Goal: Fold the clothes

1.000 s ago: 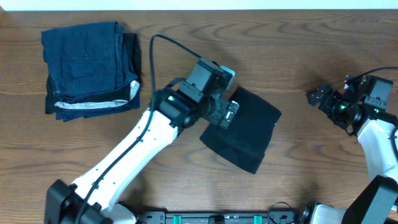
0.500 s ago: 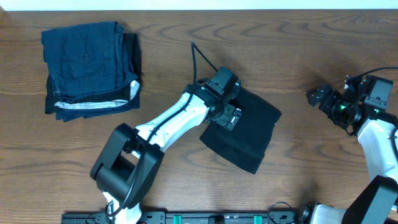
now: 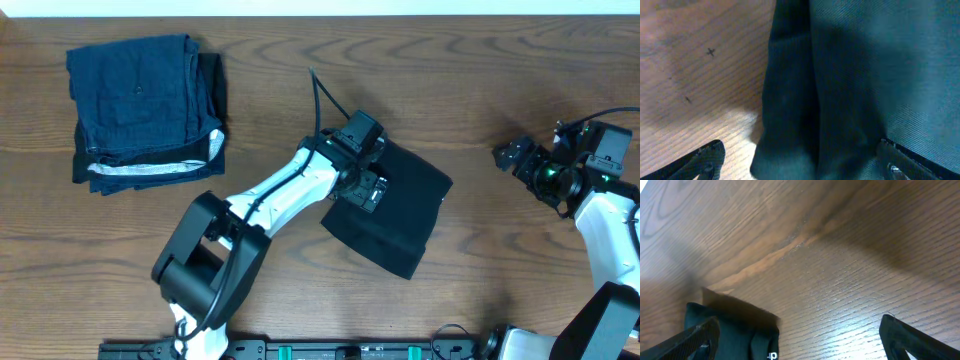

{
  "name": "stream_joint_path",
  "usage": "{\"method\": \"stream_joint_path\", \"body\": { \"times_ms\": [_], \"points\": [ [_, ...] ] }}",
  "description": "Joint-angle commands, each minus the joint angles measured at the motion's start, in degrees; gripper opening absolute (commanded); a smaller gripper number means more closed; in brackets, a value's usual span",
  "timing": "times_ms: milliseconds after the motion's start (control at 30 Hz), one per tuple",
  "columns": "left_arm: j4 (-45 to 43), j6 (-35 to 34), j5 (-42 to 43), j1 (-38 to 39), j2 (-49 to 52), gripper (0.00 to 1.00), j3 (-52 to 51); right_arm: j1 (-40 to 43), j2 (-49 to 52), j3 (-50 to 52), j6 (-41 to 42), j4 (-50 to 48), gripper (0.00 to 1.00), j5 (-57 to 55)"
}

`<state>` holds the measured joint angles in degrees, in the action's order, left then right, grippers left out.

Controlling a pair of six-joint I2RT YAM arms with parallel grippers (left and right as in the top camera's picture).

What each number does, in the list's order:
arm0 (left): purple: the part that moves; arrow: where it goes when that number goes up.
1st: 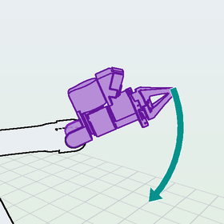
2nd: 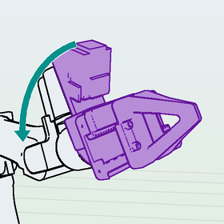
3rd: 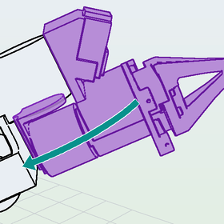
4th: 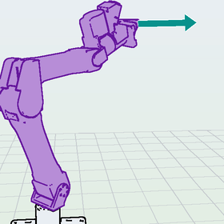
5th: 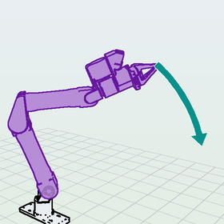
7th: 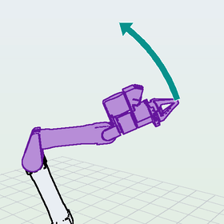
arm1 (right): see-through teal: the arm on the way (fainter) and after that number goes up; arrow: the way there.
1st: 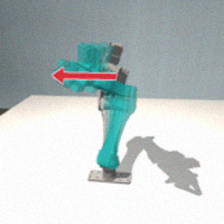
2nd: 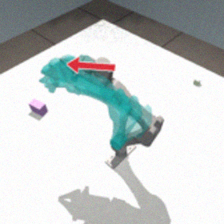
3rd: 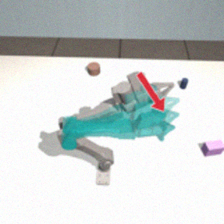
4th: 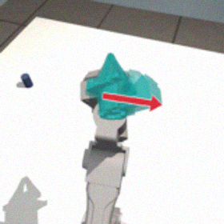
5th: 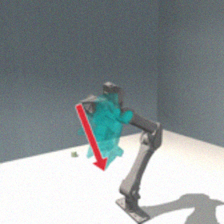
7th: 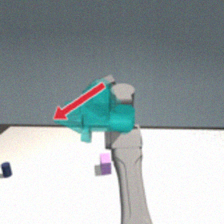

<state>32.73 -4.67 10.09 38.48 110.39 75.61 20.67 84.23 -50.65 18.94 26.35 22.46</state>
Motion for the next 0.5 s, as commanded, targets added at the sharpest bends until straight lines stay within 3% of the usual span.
{"method": "stream_joint_path", "body": {
  "times_ms": [0,467],
  "points": [
    [0.1,-0.5,0.0,0.2,-5.1,0.98,1.5,0.4,-0.5,-0.2,-0.1,0.1,0.99,0.0],
    [1.9,-4.2,1.6,2.1,-1.1,0.98,1.5,0.4,-0.5,-0.2,-0.1,0.1,0.99,0.0]
  ]
}}
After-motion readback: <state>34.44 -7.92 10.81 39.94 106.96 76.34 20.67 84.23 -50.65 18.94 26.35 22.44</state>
